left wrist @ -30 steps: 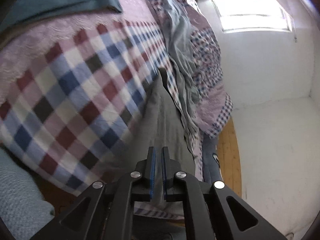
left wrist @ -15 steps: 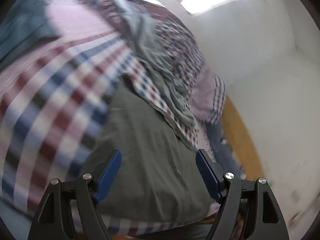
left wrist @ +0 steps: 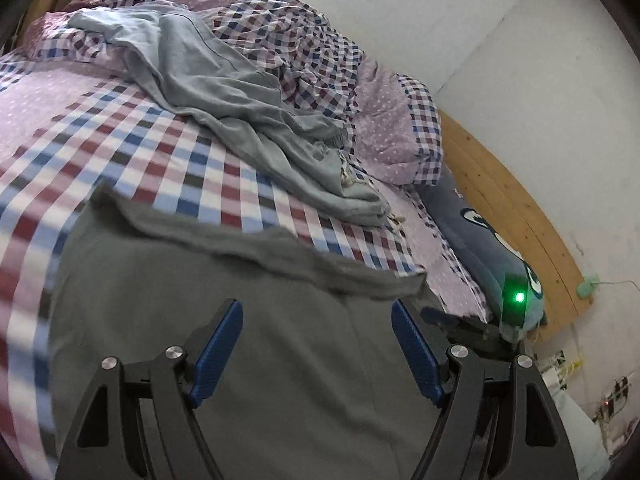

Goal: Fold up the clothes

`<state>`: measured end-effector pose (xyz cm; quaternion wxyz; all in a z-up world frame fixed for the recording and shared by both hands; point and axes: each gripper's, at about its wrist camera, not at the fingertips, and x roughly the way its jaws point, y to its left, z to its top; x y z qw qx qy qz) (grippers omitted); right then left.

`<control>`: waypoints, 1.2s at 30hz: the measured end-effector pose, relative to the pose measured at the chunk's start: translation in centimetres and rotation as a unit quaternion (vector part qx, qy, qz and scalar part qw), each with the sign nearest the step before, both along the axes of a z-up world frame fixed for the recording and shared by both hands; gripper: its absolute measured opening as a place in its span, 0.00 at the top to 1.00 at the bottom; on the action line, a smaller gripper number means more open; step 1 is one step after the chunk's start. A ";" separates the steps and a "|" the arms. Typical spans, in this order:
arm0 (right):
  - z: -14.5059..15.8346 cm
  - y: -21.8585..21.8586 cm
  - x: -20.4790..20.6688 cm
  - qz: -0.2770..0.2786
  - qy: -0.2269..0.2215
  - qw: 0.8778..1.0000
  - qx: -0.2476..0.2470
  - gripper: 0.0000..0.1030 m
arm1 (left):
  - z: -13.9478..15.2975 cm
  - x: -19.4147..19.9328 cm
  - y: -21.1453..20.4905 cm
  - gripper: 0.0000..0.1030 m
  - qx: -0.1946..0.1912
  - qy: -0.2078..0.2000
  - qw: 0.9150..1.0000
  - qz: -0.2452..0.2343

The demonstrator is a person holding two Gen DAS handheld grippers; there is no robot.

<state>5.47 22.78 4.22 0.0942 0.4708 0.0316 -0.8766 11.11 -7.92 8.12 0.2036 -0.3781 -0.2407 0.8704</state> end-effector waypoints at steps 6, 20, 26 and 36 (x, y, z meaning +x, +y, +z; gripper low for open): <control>-0.4 -1.7 -4.0 0.008 0.016 1.000 0.009 0.47 | -2.3 -3.8 -0.6 0.22 -0.022 -0.009 1.000 0.001; -1.6 0.1 -7.7 -0.100 0.020 0.991 -0.085 0.47 | -4.2 -4.6 3.2 0.22 -0.138 -0.040 0.988 -0.052; 0.1 -1.4 -6.3 -0.069 0.051 0.994 -0.068 0.47 | -4.1 -6.8 3.8 0.22 -0.157 -0.044 0.986 -0.029; 1.9 -10.0 -1.8 0.228 0.029 0.963 -0.144 0.43 | -4.4 -10.1 0.8 0.22 -0.099 -0.047 0.994 0.019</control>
